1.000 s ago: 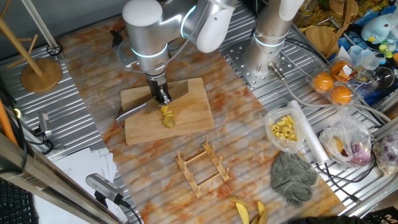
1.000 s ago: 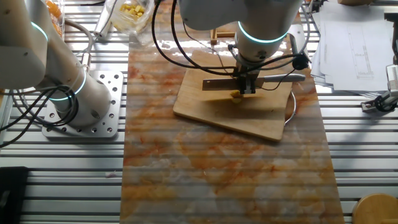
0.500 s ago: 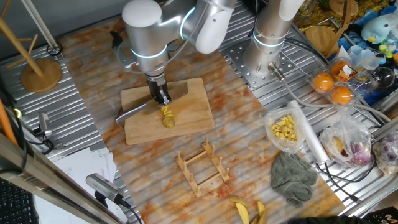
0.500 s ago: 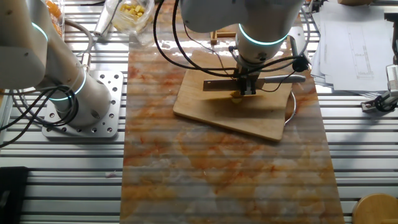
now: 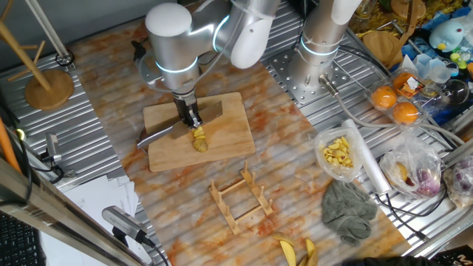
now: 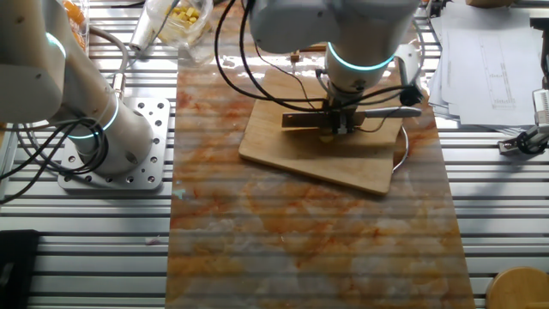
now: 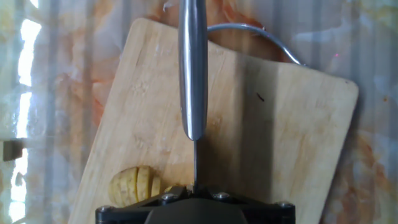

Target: Chop the potatoes

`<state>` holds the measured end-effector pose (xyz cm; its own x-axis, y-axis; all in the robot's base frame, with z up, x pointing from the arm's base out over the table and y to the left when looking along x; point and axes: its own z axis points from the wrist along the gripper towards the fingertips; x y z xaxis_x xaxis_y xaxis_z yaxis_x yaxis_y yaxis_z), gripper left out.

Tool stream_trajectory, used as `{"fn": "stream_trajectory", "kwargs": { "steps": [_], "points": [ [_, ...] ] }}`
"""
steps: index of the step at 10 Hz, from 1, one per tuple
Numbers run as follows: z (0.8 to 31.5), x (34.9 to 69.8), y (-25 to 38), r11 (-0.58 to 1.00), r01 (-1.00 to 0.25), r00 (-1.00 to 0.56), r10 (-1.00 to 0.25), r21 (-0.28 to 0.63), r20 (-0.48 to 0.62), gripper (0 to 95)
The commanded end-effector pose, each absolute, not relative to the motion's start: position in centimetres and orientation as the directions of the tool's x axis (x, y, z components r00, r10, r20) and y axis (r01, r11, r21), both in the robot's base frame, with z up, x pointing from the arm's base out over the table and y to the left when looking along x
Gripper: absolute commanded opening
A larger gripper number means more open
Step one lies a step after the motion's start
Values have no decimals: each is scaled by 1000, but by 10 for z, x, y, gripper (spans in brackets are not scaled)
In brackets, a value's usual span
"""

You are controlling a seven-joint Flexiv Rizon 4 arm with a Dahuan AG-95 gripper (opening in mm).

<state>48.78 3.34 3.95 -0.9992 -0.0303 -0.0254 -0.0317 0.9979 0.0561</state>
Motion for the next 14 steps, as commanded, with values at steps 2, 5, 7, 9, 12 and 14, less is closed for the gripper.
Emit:
{"fn": "stream_trajectory", "kwargs": {
  "steps": [2,5,7,9,12,14],
  "points": [
    [53,488,37,994,-17,-1000,-17,104,-7,0],
    [88,485,46,994,3,-1000,1,105,19,0],
    [86,484,46,995,3,-1000,2,104,16,0],
    [85,486,47,995,-1,-1000,-3,102,16,0],
    [81,489,50,996,-2,-1000,-3,91,17,0],
    [80,490,52,987,88,-996,85,136,27,0]
  ]
}}
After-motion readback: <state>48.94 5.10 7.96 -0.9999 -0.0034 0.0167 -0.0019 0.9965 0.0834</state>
